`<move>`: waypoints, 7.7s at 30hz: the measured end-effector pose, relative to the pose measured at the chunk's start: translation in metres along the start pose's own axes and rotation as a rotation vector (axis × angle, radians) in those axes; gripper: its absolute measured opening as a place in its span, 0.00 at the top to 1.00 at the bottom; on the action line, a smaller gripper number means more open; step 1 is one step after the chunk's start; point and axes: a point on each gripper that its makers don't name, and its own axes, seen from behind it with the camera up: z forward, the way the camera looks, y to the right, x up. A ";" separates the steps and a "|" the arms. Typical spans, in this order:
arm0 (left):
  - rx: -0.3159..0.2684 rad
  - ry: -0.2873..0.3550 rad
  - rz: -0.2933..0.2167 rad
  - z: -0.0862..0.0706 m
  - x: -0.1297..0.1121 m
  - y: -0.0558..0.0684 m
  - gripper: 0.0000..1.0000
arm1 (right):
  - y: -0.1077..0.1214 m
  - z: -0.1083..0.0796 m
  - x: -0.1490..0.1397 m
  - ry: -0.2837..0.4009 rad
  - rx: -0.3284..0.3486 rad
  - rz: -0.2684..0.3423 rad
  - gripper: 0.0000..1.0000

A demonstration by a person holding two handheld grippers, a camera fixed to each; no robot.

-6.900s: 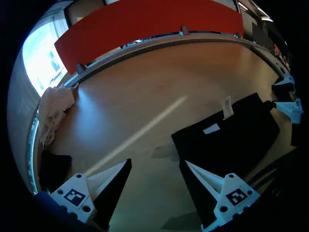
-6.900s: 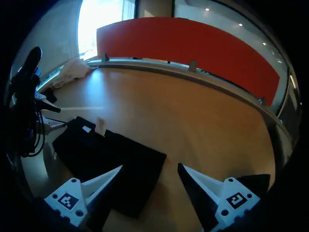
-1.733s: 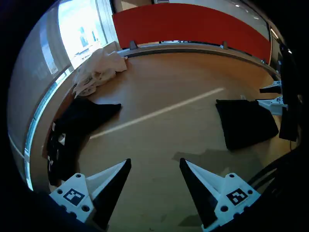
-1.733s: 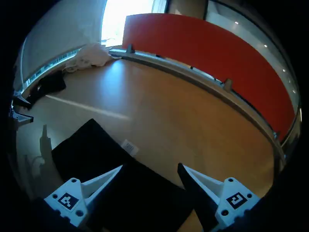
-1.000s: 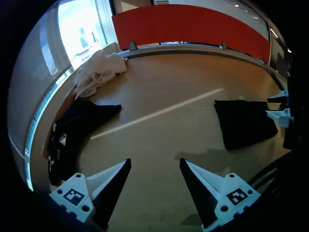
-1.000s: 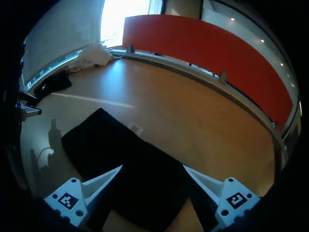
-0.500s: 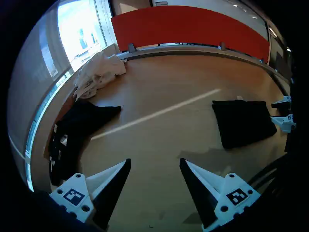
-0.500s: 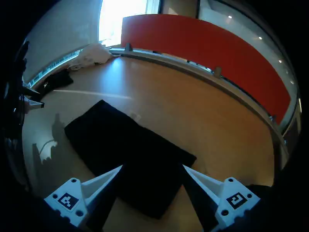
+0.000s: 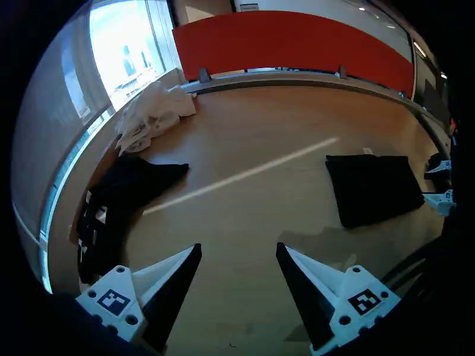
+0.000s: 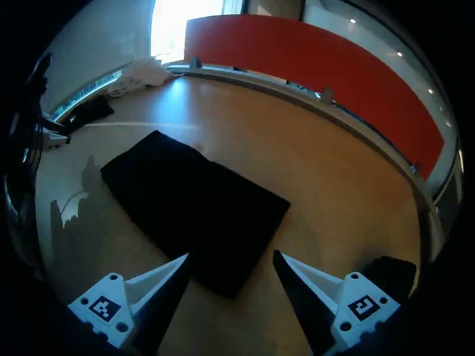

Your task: Fold towel

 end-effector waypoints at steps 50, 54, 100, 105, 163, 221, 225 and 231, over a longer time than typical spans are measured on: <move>0.005 0.000 -0.001 -0.006 -0.004 -0.002 0.07 | -0.004 -0.008 -0.036 -0.079 0.115 -0.022 0.97; 0.004 0.000 -0.004 -0.007 -0.005 -0.002 0.07 | 0.000 -0.014 -0.025 -0.058 0.103 -0.033 0.97; -0.021 0.031 -0.049 -0.022 0.005 -0.003 0.07 | -0.041 -0.029 0.147 0.177 0.144 -0.263 0.97; -0.024 0.037 -0.060 -0.027 0.006 -0.004 0.07 | -0.055 -0.024 0.158 0.181 0.169 -0.299 0.97; 0.009 0.040 -0.206 -0.058 -0.020 -0.024 0.07 | -0.205 0.064 0.132 0.017 0.445 -0.417 0.33; -0.008 0.043 -0.175 -0.056 -0.017 -0.005 0.07 | -0.131 0.043 0.039 -0.075 0.294 -0.259 0.44; -0.010 0.044 -0.174 -0.056 -0.016 -0.005 0.07 | -0.131 0.044 0.037 -0.079 0.294 -0.245 0.59; -0.010 0.043 -0.171 -0.056 -0.015 -0.006 0.07 | -0.131 0.045 0.036 -0.082 0.293 -0.214 0.80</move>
